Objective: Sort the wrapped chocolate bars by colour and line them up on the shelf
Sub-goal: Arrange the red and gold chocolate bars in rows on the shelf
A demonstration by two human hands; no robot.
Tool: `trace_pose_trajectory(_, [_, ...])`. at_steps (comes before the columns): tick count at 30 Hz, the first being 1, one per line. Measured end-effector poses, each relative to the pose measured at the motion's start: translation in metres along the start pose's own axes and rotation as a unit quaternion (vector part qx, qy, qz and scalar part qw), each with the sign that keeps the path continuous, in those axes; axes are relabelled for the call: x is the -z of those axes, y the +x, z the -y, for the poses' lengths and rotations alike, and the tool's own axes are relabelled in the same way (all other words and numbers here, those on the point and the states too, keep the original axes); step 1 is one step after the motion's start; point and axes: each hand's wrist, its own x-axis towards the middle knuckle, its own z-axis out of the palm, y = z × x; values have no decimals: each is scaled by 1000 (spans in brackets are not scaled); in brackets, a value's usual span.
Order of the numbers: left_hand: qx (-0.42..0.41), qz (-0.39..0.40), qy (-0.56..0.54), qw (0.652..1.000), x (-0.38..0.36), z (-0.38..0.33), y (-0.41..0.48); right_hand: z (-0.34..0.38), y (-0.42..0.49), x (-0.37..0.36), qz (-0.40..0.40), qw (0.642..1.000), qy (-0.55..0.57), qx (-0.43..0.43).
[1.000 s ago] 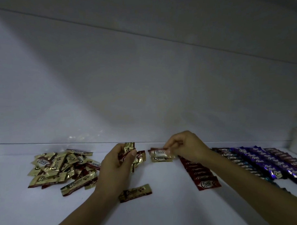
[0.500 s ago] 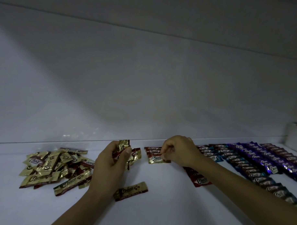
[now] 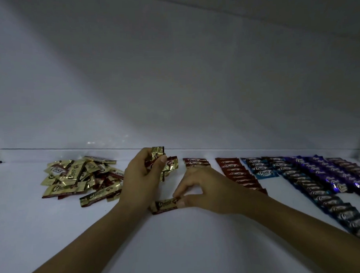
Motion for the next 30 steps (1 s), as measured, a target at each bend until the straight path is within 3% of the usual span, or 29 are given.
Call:
trace_pose_trajectory(3, [4, 2, -8, 1000, 0, -1, -2, -4, -5, 9, -23, 999, 25, -29])
trace_pose_trajectory(5, [7, 2, -1, 1000, 0, -2, -2, -10, -11, 14, -48, 998, -16, -35])
trace_pose_trajectory(8, [11, 1, 9, 1000, 0, -4, -2, -15, -21, 17, -5, 994, -105, -28])
trace_pose_trajectory(12, [9, 2, 7, 1000, 0, -5, -3, -12, -19, 20, -30, 996, -66, -47])
trace_pose_trajectory(16, [9, 5, 7, 1000, 1, -3, -5, -14, -14, 11, -18, 992, -118, -50])
trace_pose_trajectory(23, [14, 13, -9, 1000, 0, -2, -2, -35, -9, 30, -81, 958, -199, -192])
trace_pose_trajectory(30, [0, 20, -6, 1000, 0, -5, -3, -39, 0, 29, -79, 953, -222, -190])
